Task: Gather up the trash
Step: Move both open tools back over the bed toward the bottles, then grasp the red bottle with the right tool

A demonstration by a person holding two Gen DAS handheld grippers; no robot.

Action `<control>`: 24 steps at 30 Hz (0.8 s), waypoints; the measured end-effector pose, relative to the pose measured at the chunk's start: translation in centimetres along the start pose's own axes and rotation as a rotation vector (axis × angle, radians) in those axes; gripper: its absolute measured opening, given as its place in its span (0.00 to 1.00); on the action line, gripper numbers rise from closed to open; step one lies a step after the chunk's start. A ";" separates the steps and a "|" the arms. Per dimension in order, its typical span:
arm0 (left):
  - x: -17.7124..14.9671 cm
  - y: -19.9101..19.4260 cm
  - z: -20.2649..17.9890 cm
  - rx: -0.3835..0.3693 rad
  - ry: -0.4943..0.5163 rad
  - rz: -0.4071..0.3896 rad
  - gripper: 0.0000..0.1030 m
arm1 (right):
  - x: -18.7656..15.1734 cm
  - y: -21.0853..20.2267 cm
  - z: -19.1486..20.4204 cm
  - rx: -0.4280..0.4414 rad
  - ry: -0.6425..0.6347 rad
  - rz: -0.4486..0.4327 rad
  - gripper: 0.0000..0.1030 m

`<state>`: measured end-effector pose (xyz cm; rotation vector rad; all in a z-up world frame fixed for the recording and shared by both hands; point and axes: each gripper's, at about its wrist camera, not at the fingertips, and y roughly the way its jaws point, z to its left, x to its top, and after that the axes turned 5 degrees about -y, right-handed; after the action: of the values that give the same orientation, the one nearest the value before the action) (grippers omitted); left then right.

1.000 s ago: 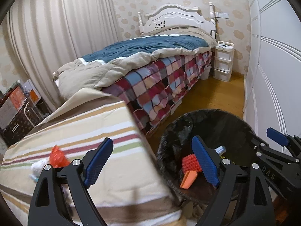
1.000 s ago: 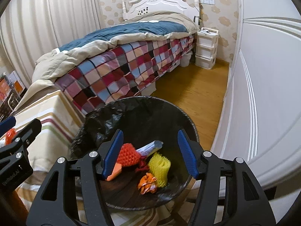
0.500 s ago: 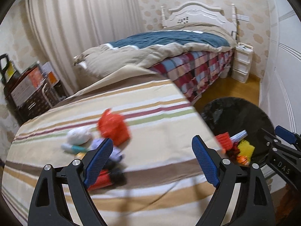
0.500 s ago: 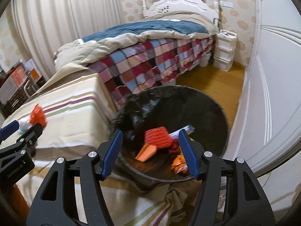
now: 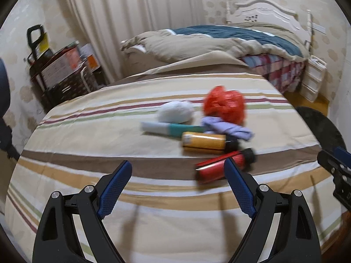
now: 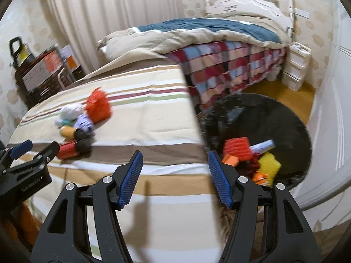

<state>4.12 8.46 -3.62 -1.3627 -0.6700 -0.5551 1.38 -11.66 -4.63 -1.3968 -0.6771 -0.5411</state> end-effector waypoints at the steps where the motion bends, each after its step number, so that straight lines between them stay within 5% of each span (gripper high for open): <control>1: 0.0 0.1 0.6 0.012 -0.007 0.003 0.83 | 0.0 0.1 0.6 0.007 -0.010 0.003 0.59; 10: 0.8 1.9 3.8 0.055 -0.039 0.023 0.83 | 0.3 1.1 5.9 0.057 -0.121 0.037 0.60; 24: 0.4 3.2 2.8 -0.062 0.083 0.083 0.83 | 1.3 3.5 8.4 0.060 -0.174 0.094 0.60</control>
<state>6.35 11.68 -5.38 -1.4106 -0.5308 -0.5667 3.82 -2.88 -5.80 -1.4225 -0.7566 -0.3253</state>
